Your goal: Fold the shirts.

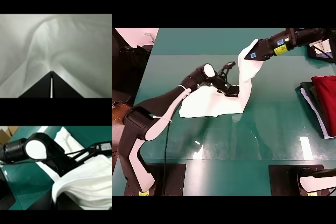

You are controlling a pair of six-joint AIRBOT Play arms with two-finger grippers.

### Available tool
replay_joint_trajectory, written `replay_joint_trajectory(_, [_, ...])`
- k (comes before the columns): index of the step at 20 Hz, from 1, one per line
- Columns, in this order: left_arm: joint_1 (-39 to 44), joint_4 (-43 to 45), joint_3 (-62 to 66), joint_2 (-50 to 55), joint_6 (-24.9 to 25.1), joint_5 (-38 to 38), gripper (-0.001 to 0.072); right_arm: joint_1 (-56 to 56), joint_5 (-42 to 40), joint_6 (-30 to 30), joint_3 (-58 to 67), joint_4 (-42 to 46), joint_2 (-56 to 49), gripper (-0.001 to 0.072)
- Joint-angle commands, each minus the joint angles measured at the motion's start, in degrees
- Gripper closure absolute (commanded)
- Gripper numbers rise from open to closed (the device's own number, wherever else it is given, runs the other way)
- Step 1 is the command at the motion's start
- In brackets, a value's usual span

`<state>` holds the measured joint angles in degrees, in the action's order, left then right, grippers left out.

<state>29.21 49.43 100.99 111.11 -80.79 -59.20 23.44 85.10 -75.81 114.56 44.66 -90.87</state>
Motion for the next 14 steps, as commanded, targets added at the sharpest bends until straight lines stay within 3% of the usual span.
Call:
replay_joint_trajectory(1, [-3.54, 3.58, 1.33, -3.13, 0.22, -4.57, 0.0684, 1.81, -1.95, 0.85, -0.26, 0.07, -0.17, 0.0700])
replay_joint_trajectory(9, [-20.26, 19.91, 1.51, -17.29, 1.18, -14.10, 0.0683, 9.42, -9.73, 2.73, -0.26, -0.15, -4.31, 0.0698])
replay_joint_trajectory(14, [-29.64, 21.03, 1.51, -26.14, 1.27, -15.50, 0.0683, 22.36, -27.69, 8.66, -0.26, -0.13, -14.19, 0.0694])
